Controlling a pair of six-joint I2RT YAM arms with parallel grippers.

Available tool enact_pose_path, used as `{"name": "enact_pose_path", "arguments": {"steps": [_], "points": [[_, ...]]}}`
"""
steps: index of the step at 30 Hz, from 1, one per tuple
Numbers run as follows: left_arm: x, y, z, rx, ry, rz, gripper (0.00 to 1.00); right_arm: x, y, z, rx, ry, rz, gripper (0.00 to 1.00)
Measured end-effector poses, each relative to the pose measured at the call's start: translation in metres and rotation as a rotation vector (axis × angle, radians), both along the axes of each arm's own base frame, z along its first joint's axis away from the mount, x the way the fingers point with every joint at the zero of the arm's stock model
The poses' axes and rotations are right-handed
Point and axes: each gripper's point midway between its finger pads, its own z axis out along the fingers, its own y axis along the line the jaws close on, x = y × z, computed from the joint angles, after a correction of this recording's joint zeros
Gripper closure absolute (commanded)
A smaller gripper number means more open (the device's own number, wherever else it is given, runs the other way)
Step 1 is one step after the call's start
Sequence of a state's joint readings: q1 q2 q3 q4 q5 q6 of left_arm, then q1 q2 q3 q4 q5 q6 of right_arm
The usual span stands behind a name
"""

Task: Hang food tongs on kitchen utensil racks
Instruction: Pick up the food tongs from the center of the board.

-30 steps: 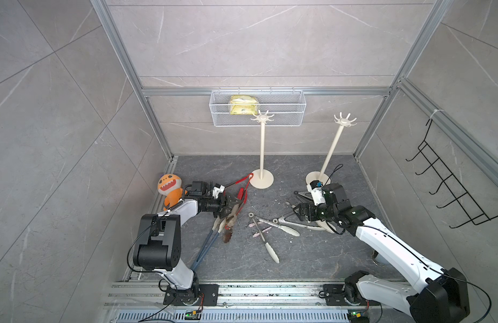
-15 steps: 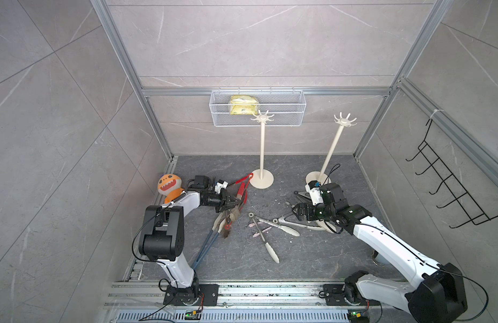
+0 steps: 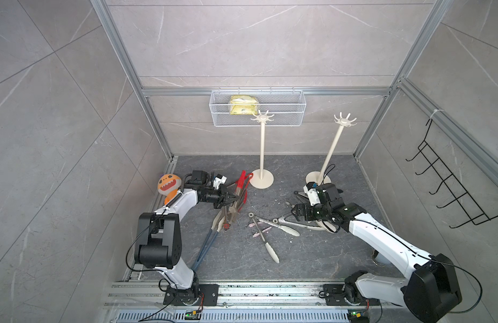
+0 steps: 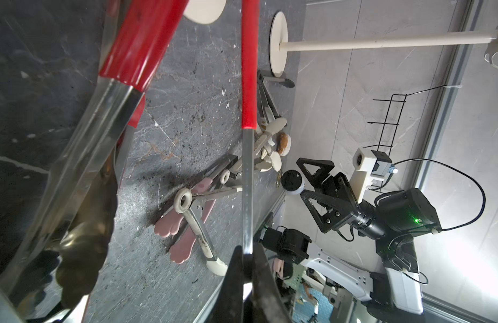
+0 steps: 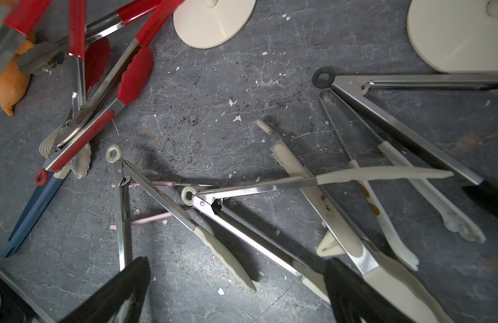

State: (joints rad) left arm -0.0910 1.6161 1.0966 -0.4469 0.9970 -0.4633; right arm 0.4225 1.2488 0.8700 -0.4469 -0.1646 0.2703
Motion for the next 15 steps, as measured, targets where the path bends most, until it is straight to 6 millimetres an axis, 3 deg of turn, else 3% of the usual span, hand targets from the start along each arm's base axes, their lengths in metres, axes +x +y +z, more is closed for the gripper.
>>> {"name": "enact_pose_path", "arguments": {"steps": [15], "points": [[0.004,0.017,0.038,0.171,-0.218,0.033,0.94,0.009,0.004,0.006,0.005,-0.010,0.001,0.00]]}}
